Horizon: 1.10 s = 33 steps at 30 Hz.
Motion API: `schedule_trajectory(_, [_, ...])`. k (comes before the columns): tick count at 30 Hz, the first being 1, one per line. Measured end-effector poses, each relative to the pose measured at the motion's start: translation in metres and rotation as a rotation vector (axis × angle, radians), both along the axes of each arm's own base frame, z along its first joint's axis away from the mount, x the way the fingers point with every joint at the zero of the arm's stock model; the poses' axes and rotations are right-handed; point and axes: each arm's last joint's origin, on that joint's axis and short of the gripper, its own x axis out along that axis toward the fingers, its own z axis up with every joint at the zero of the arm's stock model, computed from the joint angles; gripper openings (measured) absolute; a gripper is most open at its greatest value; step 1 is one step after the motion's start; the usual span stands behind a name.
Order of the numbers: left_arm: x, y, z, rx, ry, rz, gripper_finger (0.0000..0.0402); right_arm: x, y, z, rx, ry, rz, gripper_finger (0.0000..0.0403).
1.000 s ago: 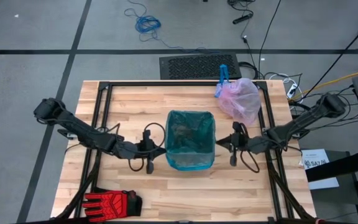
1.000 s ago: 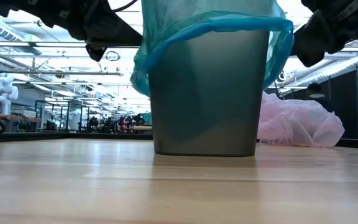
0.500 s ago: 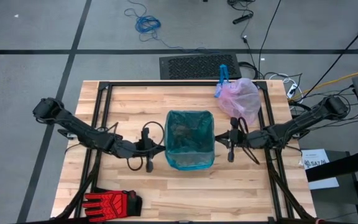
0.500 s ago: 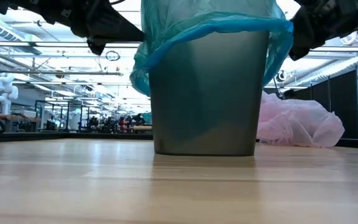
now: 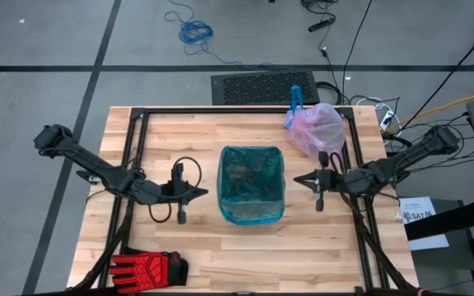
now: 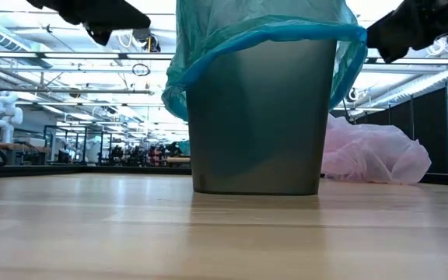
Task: Place trash/remove bag and relplace
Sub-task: Return to Home Position
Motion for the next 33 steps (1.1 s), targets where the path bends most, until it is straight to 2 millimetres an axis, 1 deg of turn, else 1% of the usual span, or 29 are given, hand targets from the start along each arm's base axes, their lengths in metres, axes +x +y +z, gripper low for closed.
schedule_trajectory(2, [-0.002,0.002,-0.006,0.037,-0.011,-0.009,0.0000,-0.006,-0.002,-0.001,-0.020,-0.003,-0.025,0.0000])
schedule_trajectory(4, [-0.004,0.007,-0.016,0.051,-0.028,0.004,0.0000,-0.014,-0.004,-0.008,-0.033,-0.013,-0.020,0.0000])
schedule_trajectory(6, [-0.008,0.017,-0.029,0.048,-0.040,0.040,0.0000,-0.022,-0.007,-0.014,-0.030,-0.050,0.001,0.0000])
schedule_trajectory(8, [-0.012,0.027,-0.040,0.034,-0.065,0.070,0.0000,-0.030,-0.009,-0.021,-0.013,-0.106,0.061,0.0000])
schedule_trajectory(11, [-0.018,0.044,-0.051,0.002,-0.124,0.057,0.0000,-0.043,-0.014,-0.025,-0.003,-0.211,0.128,0.0000])
schedule_trajectory(14, [-0.020,0.061,-0.057,-0.009,-0.147,0.039,0.0000,-0.054,-0.020,-0.026,-0.032,-0.287,0.135,0.0000])
schedule_trajectory(17, [-0.020,0.081,-0.058,0.000,-0.147,0.054,0.0000,-0.066,-0.027,-0.022,-0.067,-0.352,0.115,0.0000])
schedule_trajectory(20, [-0.020,0.099,-0.057,-0.017,-0.157,0.041,0.0000,-0.068,-0.030,-0.022,-0.109,-0.338,0.089,0.0000])
schedule_trajectory(22, [-0.021,0.107,-0.058,-0.027,-0.155,0.038,0.0000,-0.067,-0.032,-0.022,-0.103,-0.327,0.083,0.0000])
schedule_trajectory(24, [-0.023,0.112,-0.060,-0.038,-0.149,0.040,0.0000,-0.067,-0.034,-0.023,-0.083,-0.320,0.062,0.0000])
schedule_trajectory(27, [-0.029,0.112,-0.065,-0.058,-0.137,0.042,0.0000,-0.066,-0.036,-0.026,-0.057,-0.296,0.048,0.0000])
schedule_trajectory(29, [-0.035,0.110,-0.067,-0.065,-0.160,0.033,0.0000,-0.065,-0.037,-0.027,-0.037,-0.303,0.051,0.0000])
schedule_trajectory(33, [-0.047,0.102,-0.078,-0.066,-0.163,-0.002,0.0000,-0.060,-0.038,-0.036,-0.020,-0.319,0.058,0.0000])
